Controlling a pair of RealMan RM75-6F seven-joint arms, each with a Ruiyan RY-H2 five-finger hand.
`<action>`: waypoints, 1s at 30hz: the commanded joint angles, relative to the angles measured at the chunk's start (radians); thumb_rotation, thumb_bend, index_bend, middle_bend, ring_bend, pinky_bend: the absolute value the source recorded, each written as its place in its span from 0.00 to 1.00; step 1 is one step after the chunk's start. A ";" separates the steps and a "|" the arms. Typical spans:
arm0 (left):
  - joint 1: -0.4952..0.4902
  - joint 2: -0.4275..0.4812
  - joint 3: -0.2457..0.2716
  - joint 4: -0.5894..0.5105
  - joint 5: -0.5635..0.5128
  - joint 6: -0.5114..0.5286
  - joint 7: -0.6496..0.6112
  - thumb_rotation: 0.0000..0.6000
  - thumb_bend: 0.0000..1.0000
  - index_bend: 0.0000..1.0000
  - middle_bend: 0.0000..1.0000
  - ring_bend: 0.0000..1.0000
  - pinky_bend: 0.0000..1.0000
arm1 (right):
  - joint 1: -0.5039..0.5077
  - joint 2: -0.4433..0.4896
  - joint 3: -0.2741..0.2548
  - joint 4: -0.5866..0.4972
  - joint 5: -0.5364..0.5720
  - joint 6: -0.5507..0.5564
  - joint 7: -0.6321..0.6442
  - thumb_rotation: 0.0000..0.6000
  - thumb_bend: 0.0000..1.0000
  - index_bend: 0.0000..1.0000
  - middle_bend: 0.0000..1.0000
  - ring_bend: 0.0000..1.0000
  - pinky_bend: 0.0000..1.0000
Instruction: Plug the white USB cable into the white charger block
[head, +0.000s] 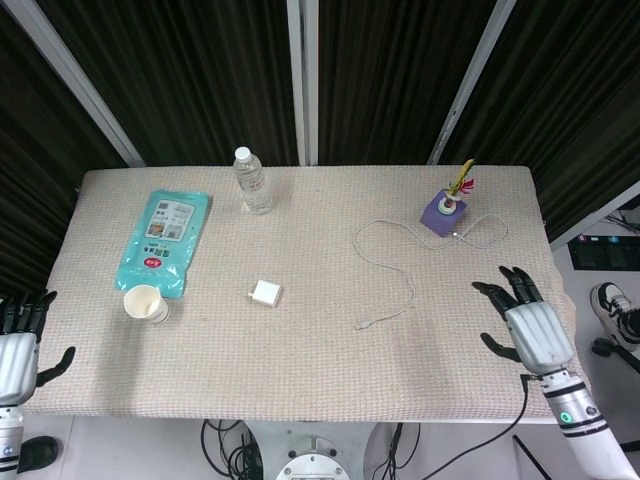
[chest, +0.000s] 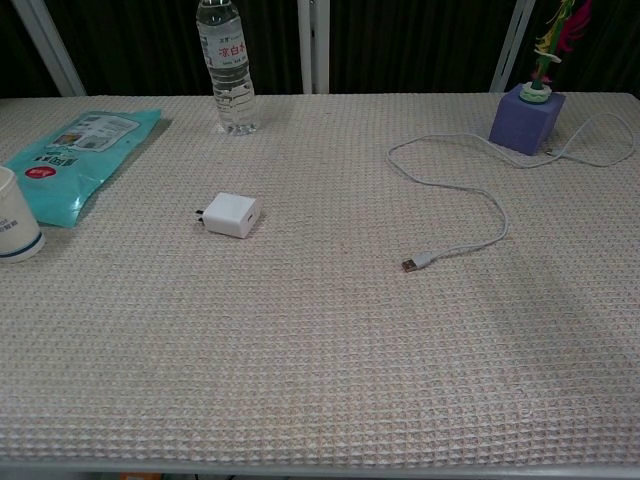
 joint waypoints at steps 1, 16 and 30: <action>0.001 0.001 0.002 -0.001 0.004 0.000 0.000 1.00 0.25 0.11 0.07 0.00 0.00 | 0.123 -0.092 0.044 -0.015 0.046 -0.160 -0.110 1.00 0.18 0.30 0.32 0.04 0.04; 0.004 -0.003 0.004 0.021 -0.017 -0.029 -0.026 1.00 0.25 0.11 0.07 0.00 0.00 | 0.333 -0.412 0.064 0.178 0.268 -0.400 -0.419 1.00 0.23 0.40 0.39 0.07 0.05; -0.007 -0.013 -0.002 0.043 -0.020 -0.050 -0.042 1.00 0.24 0.11 0.07 0.00 0.00 | 0.382 -0.499 0.033 0.261 0.312 -0.398 -0.517 1.00 0.27 0.45 0.45 0.12 0.05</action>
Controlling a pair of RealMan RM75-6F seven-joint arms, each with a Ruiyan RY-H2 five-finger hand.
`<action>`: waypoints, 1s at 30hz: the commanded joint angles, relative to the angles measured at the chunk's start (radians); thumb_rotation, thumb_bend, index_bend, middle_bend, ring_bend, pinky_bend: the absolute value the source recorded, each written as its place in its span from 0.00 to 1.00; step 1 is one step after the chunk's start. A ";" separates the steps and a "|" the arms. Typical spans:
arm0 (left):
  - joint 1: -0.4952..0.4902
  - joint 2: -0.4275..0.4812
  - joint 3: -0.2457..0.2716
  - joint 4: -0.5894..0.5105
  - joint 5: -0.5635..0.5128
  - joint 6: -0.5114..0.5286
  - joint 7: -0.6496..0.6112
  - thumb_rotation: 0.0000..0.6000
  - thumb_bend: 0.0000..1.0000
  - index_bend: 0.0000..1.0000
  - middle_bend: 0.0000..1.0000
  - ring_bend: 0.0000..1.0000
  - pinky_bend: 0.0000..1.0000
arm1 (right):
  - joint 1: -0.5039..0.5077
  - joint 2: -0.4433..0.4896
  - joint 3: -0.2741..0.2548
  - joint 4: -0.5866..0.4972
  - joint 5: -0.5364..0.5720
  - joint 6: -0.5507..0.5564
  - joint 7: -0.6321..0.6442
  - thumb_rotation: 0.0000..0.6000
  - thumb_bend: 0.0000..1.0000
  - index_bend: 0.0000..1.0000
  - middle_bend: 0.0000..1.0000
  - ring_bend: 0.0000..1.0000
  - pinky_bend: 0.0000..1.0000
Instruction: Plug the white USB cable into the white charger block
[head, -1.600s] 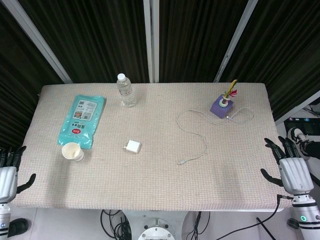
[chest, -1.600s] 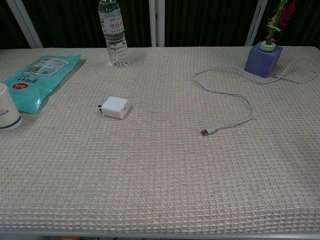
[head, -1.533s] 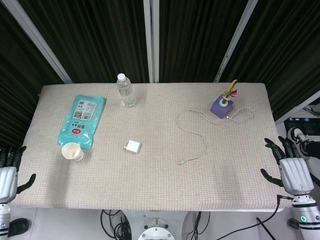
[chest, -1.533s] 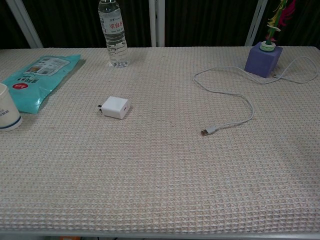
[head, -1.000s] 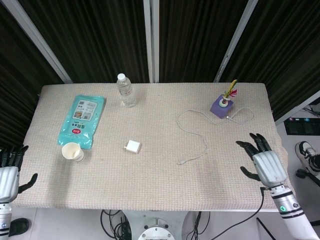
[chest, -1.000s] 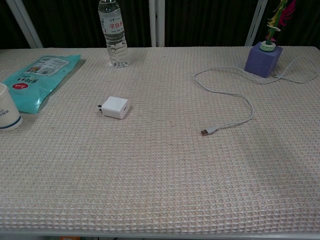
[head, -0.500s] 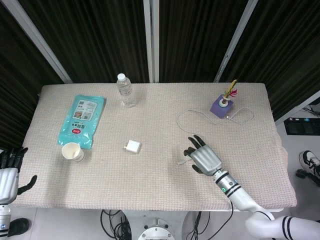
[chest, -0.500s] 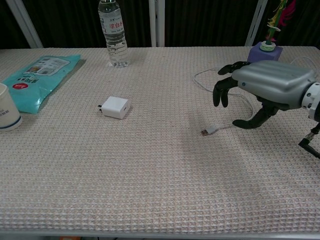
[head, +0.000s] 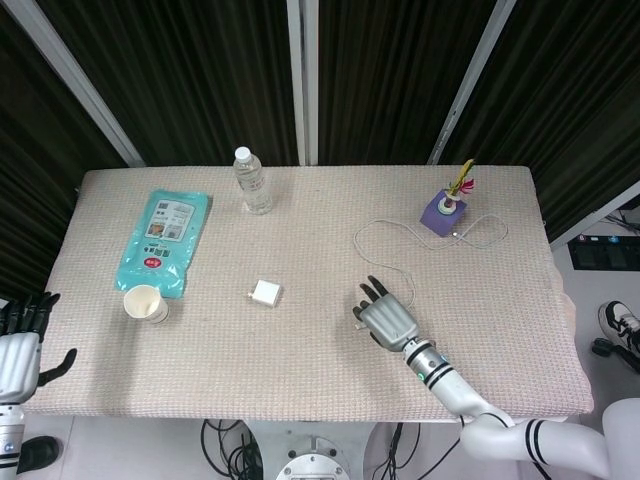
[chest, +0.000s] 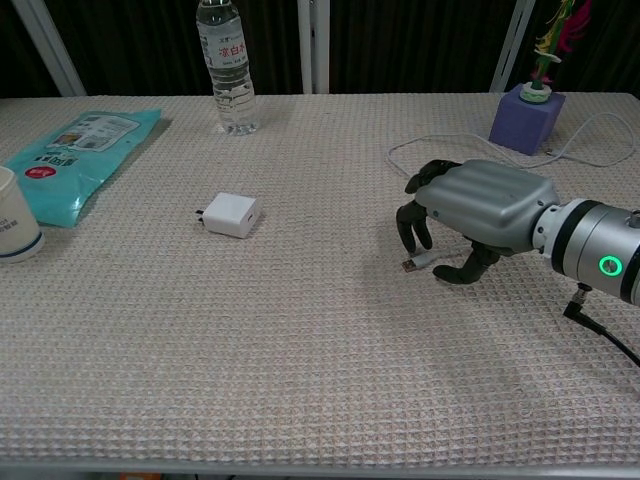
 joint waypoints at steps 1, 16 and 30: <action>0.000 -0.001 -0.001 0.002 0.000 0.000 -0.002 1.00 0.25 0.11 0.07 0.00 0.00 | 0.010 -0.006 -0.002 0.007 0.011 -0.001 -0.017 1.00 0.27 0.45 0.45 0.12 0.05; -0.005 -0.004 -0.003 0.012 -0.003 -0.010 -0.007 1.00 0.25 0.11 0.07 0.00 0.00 | 0.038 -0.022 -0.016 0.012 0.075 0.014 -0.081 1.00 0.28 0.46 0.48 0.15 0.05; -0.005 -0.005 -0.003 0.017 -0.003 -0.012 -0.009 1.00 0.25 0.11 0.07 0.00 0.00 | 0.050 -0.031 -0.025 0.011 0.103 0.035 -0.085 1.00 0.30 0.50 0.52 0.18 0.05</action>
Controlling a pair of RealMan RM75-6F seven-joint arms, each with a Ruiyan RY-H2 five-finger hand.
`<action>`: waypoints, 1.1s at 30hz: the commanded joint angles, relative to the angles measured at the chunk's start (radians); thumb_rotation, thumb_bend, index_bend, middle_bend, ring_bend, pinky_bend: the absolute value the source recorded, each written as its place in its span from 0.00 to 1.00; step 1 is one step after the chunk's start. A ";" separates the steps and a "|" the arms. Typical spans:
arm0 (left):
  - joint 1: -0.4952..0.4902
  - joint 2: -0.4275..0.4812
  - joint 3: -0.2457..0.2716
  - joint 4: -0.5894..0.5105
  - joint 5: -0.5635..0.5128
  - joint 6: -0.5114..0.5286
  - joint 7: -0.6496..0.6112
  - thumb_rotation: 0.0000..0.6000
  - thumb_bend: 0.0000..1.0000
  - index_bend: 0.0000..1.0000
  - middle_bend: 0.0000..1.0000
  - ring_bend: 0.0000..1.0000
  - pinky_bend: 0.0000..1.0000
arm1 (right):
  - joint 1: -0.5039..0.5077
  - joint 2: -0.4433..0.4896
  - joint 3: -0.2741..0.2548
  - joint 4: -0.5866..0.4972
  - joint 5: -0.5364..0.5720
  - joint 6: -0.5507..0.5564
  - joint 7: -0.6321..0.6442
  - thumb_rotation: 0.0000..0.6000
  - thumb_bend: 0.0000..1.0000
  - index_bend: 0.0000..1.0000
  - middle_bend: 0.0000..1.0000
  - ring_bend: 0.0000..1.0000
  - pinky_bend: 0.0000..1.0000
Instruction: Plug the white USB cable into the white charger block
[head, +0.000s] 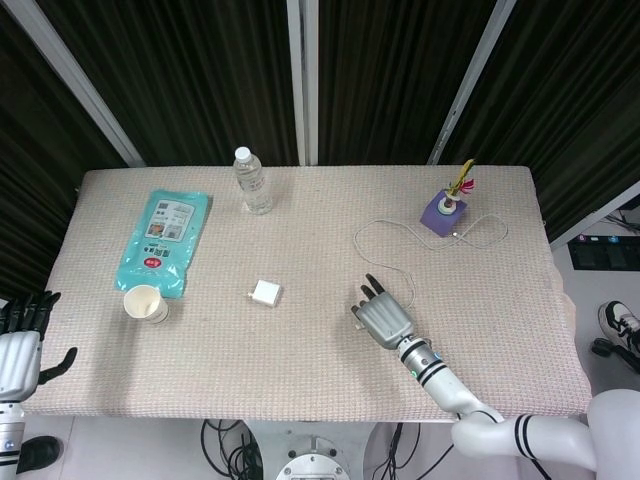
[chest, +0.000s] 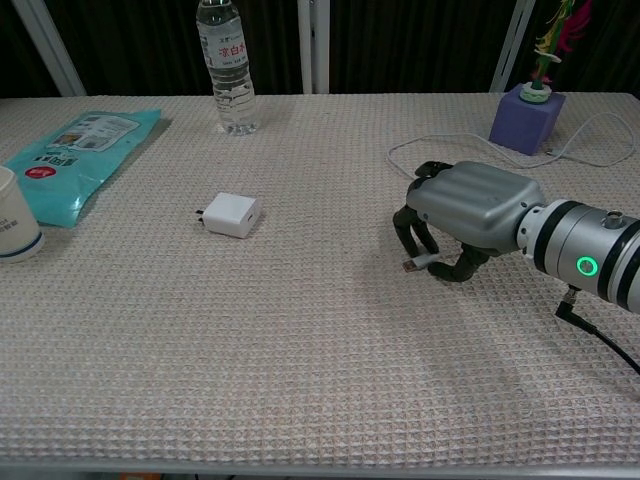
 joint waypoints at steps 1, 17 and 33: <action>0.000 0.000 0.000 0.001 -0.001 -0.001 0.000 1.00 0.25 0.11 0.07 0.00 0.00 | 0.001 -0.002 -0.002 0.002 0.004 0.002 -0.001 1.00 0.30 0.50 0.52 0.18 0.05; -0.013 0.000 0.000 0.010 0.011 -0.015 -0.001 1.00 0.25 0.11 0.07 0.00 0.00 | -0.004 -0.011 -0.010 0.014 -0.003 0.036 0.046 1.00 0.33 0.55 0.56 0.22 0.07; -0.272 -0.026 -0.072 -0.030 0.063 -0.286 0.054 1.00 0.24 0.13 0.08 0.00 0.00 | -0.057 0.150 0.046 -0.103 -0.069 0.166 0.179 1.00 0.33 0.55 0.55 0.22 0.08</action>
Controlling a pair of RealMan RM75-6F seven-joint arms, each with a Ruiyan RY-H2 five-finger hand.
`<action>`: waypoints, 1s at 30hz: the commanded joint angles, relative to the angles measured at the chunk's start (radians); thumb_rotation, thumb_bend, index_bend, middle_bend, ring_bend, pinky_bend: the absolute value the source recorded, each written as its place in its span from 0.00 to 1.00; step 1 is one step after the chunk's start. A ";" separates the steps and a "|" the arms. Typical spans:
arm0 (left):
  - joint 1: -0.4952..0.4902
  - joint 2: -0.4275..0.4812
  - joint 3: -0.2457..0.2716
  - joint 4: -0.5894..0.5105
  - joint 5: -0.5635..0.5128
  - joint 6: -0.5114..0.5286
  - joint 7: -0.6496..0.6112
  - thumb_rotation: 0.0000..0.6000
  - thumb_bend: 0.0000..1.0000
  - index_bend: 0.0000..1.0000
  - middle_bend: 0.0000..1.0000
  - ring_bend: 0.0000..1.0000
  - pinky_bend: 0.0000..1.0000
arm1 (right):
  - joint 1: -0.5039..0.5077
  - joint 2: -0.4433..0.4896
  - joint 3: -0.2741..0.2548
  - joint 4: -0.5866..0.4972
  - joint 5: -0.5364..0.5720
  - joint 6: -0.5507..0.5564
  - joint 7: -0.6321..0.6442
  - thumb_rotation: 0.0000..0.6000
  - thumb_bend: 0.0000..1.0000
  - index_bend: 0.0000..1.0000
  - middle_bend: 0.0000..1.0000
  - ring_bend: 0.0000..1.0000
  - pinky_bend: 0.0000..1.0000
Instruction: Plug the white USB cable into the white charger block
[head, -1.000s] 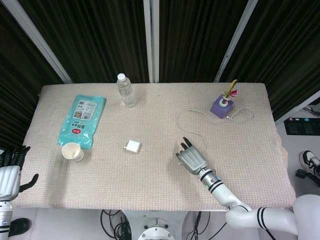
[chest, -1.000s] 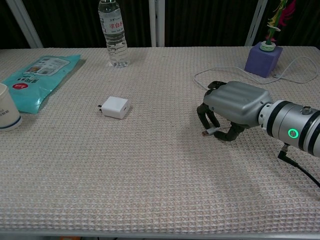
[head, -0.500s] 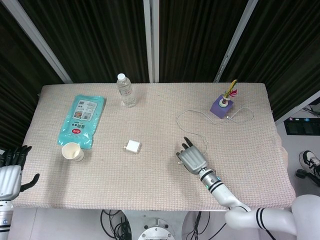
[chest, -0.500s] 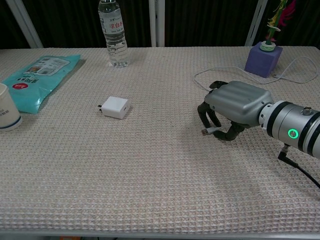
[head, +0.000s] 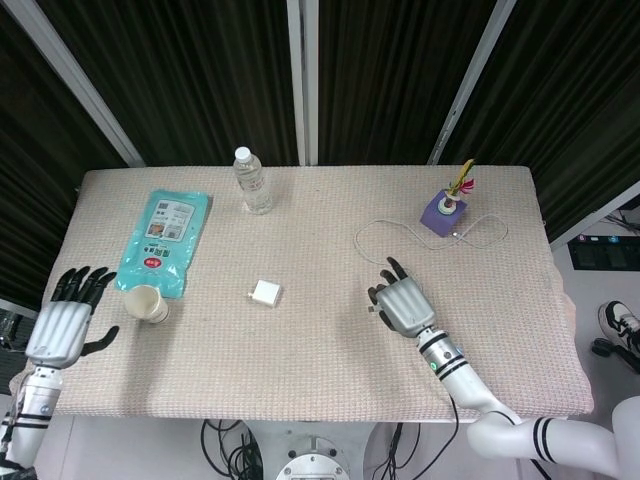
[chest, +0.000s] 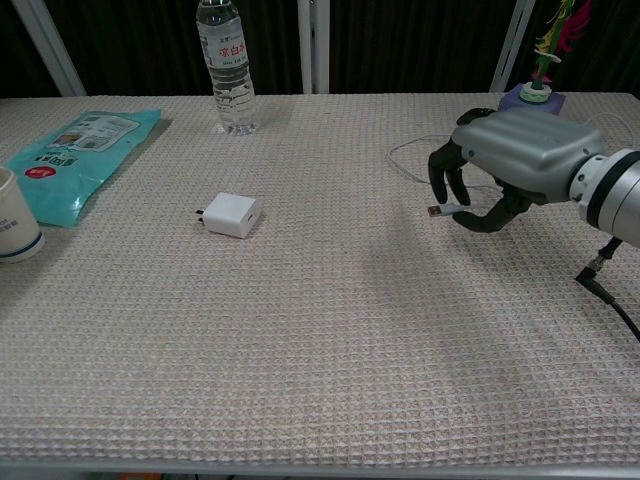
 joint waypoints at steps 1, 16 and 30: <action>-0.110 -0.039 -0.036 -0.004 -0.002 -0.121 0.034 1.00 0.24 0.14 0.09 0.00 0.00 | -0.014 0.056 0.027 -0.047 -0.007 0.038 0.012 1.00 0.33 0.55 0.55 0.22 0.08; -0.434 -0.340 -0.105 0.190 -0.212 -0.488 0.152 1.00 0.29 0.21 0.18 0.00 0.00 | -0.043 0.206 0.069 -0.161 0.014 0.092 0.010 1.00 0.33 0.55 0.55 0.22 0.08; -0.524 -0.457 -0.087 0.294 -0.276 -0.520 0.184 1.00 0.29 0.23 0.22 0.01 0.00 | -0.045 0.207 0.062 -0.141 0.022 0.083 0.030 1.00 0.33 0.56 0.55 0.22 0.08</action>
